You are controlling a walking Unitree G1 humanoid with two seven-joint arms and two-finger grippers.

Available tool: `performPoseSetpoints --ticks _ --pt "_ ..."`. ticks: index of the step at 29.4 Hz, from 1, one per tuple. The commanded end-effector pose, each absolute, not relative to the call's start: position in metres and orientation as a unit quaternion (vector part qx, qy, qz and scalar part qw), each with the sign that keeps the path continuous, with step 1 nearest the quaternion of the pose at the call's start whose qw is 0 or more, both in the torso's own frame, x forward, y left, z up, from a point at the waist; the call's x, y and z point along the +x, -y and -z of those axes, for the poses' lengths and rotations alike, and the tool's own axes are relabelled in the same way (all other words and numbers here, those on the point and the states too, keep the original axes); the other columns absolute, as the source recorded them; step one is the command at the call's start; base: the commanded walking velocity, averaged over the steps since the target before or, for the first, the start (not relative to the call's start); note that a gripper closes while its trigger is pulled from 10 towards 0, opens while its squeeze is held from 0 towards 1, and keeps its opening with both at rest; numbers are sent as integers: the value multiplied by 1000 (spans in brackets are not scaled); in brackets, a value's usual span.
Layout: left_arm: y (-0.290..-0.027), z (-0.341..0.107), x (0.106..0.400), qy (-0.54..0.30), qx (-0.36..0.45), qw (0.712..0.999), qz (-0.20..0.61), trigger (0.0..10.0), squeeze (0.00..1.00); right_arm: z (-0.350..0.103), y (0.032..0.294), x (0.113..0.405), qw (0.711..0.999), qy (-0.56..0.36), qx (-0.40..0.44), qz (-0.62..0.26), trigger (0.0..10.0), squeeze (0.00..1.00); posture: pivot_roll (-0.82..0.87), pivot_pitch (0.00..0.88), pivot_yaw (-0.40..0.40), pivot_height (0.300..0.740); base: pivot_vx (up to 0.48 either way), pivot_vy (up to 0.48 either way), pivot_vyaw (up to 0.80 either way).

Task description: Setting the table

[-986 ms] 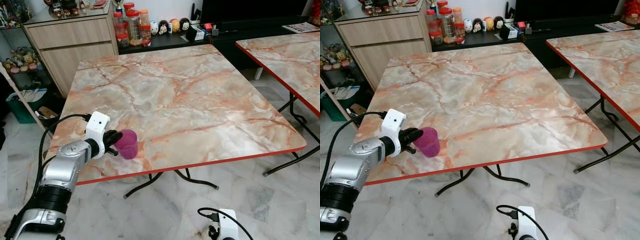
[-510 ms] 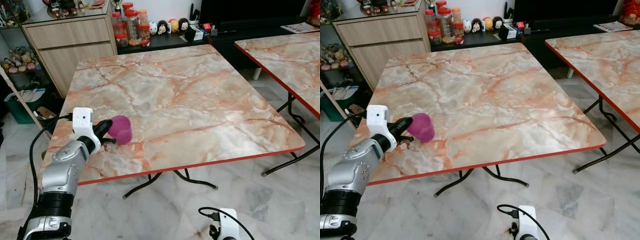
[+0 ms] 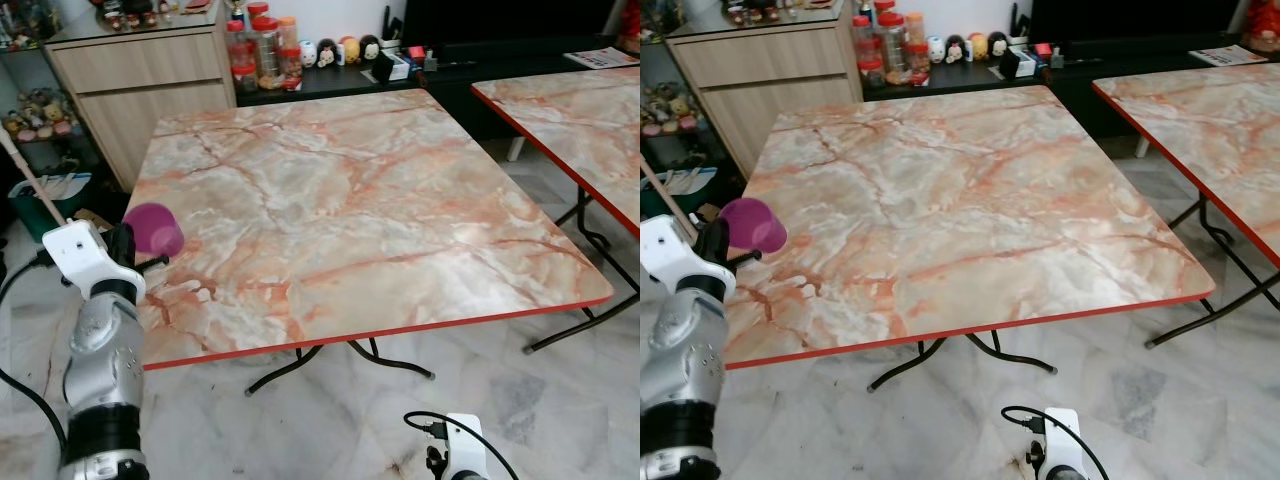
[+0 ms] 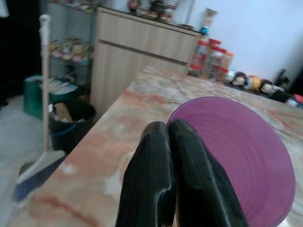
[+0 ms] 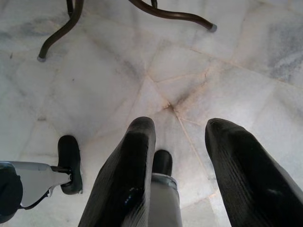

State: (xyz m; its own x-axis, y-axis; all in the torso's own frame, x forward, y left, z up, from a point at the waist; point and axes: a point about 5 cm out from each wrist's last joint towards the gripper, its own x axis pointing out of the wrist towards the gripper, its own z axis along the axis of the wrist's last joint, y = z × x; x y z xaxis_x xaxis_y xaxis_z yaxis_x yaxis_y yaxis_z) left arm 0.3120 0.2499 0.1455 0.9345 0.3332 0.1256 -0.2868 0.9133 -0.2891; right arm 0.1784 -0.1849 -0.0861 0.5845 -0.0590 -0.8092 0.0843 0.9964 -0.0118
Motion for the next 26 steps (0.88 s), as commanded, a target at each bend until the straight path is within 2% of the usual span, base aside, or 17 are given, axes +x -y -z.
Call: performPoseSetpoints --ticks 1,7,11,16,26 --pt "-245 -159 313 122 -120 971 -169 10000 0 84 185 182 893 -448 8 36 10000 0 73 0 9 740 0 -465 0" --pt "-229 -164 319 141 -115 971 -155 10000 0 83 184 185 897 -442 6 32 10000 0 61 0 11 740 0 -452 0" --pt "-230 -165 320 143 -115 970 -160 10000 0 81 186 187 900 -434 -11 35 10000 0 60 0 15 740 0 -421 194" --pt "-231 -167 320 146 -110 970 -162 10000 0 83 188 183 897 -440 -17 40 10000 0 70 0 14 740 247 -408 769" --pt "-231 -167 320 148 -111 969 -164 10000 0 83 187 183 898 -439 -17 34 10000 0 69 0 11 740 296 -374 0"
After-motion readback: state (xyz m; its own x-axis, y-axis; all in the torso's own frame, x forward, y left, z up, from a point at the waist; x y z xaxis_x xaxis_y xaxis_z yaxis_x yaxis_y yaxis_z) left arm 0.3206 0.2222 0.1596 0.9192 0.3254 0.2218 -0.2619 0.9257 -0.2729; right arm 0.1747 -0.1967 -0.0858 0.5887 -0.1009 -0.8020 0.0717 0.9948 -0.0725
